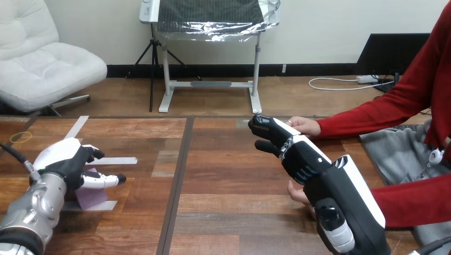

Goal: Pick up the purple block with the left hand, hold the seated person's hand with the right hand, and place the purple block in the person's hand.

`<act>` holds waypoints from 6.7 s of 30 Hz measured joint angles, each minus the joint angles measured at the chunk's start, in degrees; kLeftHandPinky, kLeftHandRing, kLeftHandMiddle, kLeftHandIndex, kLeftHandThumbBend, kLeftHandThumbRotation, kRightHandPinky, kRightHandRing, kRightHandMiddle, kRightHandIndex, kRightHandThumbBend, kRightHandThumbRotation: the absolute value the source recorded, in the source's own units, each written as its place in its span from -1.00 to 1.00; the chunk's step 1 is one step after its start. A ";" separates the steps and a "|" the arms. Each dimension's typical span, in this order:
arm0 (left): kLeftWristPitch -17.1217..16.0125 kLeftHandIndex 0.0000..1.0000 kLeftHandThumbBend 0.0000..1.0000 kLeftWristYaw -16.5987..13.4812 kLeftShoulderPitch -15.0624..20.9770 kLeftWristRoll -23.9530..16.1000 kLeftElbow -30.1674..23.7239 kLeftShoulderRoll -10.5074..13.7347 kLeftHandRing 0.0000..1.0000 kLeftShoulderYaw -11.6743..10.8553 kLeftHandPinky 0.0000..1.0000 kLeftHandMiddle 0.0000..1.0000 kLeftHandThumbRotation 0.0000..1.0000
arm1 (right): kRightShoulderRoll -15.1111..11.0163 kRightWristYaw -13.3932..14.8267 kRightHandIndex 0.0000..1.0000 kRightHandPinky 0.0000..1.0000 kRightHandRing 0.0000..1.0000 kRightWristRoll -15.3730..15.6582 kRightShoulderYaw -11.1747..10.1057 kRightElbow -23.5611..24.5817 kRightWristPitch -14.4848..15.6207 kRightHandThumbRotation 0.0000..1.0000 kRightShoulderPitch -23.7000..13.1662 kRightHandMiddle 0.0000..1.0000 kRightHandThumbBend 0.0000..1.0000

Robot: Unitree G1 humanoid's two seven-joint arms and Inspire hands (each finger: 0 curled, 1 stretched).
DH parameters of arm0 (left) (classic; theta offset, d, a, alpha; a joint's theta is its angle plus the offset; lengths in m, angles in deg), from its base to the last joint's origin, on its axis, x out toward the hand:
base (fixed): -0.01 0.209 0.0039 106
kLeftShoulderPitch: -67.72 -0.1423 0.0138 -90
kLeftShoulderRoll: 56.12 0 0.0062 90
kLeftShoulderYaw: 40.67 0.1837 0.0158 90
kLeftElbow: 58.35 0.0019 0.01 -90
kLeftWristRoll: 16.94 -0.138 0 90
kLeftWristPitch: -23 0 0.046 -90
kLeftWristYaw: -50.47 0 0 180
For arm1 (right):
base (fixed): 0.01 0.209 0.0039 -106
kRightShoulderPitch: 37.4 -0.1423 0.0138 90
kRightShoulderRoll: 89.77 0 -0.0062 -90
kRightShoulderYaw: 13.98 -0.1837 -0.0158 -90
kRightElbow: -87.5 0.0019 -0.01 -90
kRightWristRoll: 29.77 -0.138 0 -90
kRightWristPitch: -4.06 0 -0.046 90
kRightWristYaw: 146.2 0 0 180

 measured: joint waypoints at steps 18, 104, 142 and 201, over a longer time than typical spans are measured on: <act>1.17 0.62 0.69 1.24 0.00 0.03 -0.01 -0.02 0.68 0.19 0.55 0.69 -0.08 | 0.02 -0.05 0.75 0.73 0.83 -0.05 0.01 0.76 0.01 1.00 0.00 0.78 0.84; 14.90 -0.07 0.61 -1.85 3.92 -0.79 -1.35 -0.69 -0.17 3.48 -0.35 -0.03 -1.00 | 0.06 -0.13 0.75 0.74 0.84 -0.72 0.02 0.76 0.06 1.00 0.00 0.79 0.84; 14.96 -0.10 0.69 -0.31 2.98 2.75 -12.10 -0.61 -0.17 1.26 -0.31 -0.06 -1.00 | 0.03 0.19 0.79 0.80 0.84 0.89 -2.06 -1.89 -1.03 1.00 -2.37 0.79 0.65; 21.68 -0.15 0.64 10.93 -12.13 4.56 -58.78 -0.69 -0.23 -6.23 -0.34 -0.12 -1.00 | -21.95 5.24 0.82 0.54 0.83 20.25 -13.58 -34.49 1.58 0.26 -31.49 0.86 1.00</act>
